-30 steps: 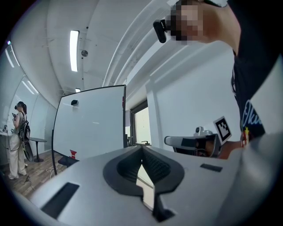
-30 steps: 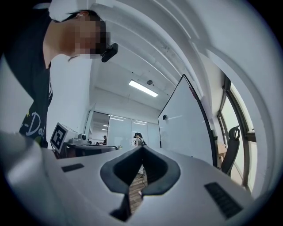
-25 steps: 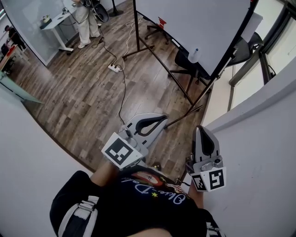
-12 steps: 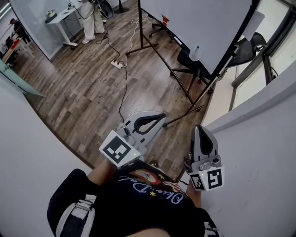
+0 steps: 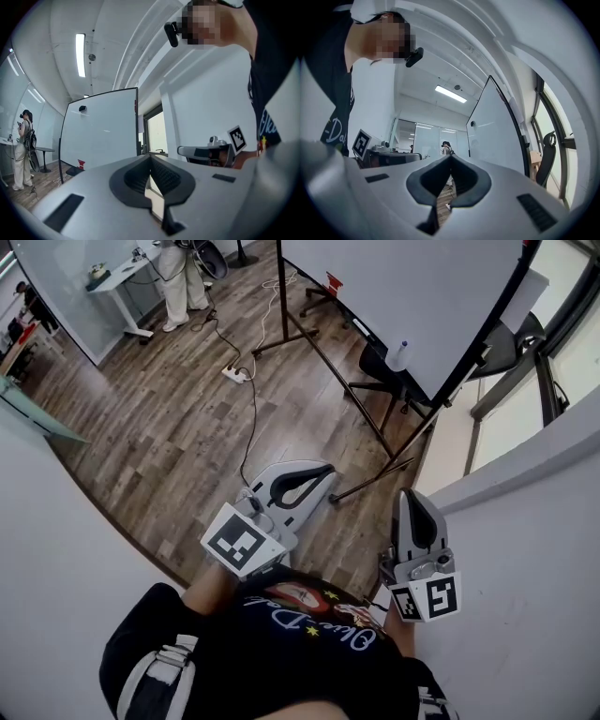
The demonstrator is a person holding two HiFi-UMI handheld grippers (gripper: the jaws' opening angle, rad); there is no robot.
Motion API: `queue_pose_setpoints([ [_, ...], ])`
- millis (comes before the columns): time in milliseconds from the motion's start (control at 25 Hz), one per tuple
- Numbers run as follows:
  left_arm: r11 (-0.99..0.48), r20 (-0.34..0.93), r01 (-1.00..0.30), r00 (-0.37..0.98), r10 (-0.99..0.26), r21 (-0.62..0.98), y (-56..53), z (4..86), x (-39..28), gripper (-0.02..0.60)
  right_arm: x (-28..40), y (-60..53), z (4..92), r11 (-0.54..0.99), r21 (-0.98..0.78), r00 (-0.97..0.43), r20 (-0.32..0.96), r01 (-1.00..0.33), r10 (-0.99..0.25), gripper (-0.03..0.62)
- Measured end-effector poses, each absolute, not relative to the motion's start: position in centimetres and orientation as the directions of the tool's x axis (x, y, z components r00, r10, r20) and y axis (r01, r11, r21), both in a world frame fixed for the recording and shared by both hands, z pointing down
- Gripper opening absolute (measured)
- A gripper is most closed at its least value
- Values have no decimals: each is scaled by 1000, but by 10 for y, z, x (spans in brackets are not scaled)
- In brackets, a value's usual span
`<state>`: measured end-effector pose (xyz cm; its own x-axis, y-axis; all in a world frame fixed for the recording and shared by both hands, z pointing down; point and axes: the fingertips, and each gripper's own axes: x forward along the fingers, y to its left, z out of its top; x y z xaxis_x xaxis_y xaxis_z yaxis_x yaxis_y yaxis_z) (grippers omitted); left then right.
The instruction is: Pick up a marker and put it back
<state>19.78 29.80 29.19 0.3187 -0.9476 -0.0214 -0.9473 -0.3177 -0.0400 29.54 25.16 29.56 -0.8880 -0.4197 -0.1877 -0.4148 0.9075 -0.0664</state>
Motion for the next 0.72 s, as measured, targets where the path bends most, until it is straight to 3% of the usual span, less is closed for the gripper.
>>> queue_pose_setpoints([
  [720, -418, -33, -908, 418, -908, -7, 206, 301, 70, 3, 178, 175, 299, 843, -46, -832, -134, -537, -537, 0],
])
